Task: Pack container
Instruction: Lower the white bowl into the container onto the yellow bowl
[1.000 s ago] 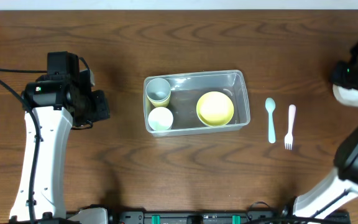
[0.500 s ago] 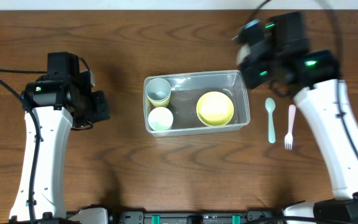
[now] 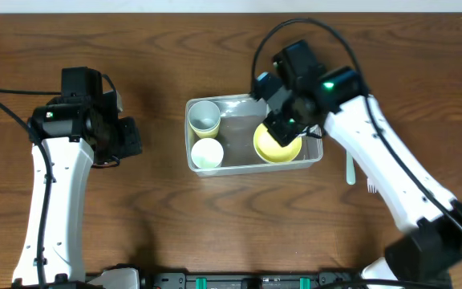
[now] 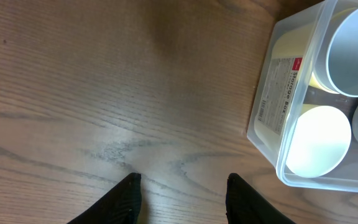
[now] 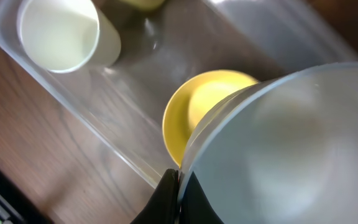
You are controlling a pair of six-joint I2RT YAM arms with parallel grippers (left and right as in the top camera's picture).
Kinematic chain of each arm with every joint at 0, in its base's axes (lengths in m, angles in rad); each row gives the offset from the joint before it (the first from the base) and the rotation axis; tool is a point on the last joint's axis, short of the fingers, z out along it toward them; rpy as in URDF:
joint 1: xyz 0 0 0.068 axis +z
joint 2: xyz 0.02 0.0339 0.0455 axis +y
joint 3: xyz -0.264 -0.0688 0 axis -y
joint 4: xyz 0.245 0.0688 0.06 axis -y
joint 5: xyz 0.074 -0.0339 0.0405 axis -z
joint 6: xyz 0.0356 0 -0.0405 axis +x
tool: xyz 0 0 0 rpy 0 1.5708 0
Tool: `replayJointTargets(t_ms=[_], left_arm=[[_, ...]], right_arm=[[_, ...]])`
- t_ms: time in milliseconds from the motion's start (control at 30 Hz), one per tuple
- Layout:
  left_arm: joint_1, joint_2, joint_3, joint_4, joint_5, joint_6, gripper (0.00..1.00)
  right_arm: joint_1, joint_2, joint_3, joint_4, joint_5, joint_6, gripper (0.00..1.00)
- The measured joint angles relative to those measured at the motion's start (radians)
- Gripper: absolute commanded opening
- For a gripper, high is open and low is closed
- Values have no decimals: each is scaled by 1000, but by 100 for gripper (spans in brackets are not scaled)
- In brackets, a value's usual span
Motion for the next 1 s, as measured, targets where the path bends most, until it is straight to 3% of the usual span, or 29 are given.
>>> replayJointTargets(t_ms=[300, 433, 533, 733, 1000], left_arm=[[0, 0, 0, 0, 0, 0, 45], [0, 0, 0, 0, 0, 0, 45], [0, 0, 0, 0, 0, 0, 45], [0, 0, 0, 0, 0, 0, 45], [0, 0, 0, -1, 0, 0, 45]], right_arm=[[29, 162, -1, -3, -16, 0, 2], [29, 202, -1, -4, -17, 1, 18], [29, 220, -1, -6, -17, -6, 24], [29, 230, -1, -3, -16, -8, 19], [29, 230, 0, 28, 5, -7, 21]])
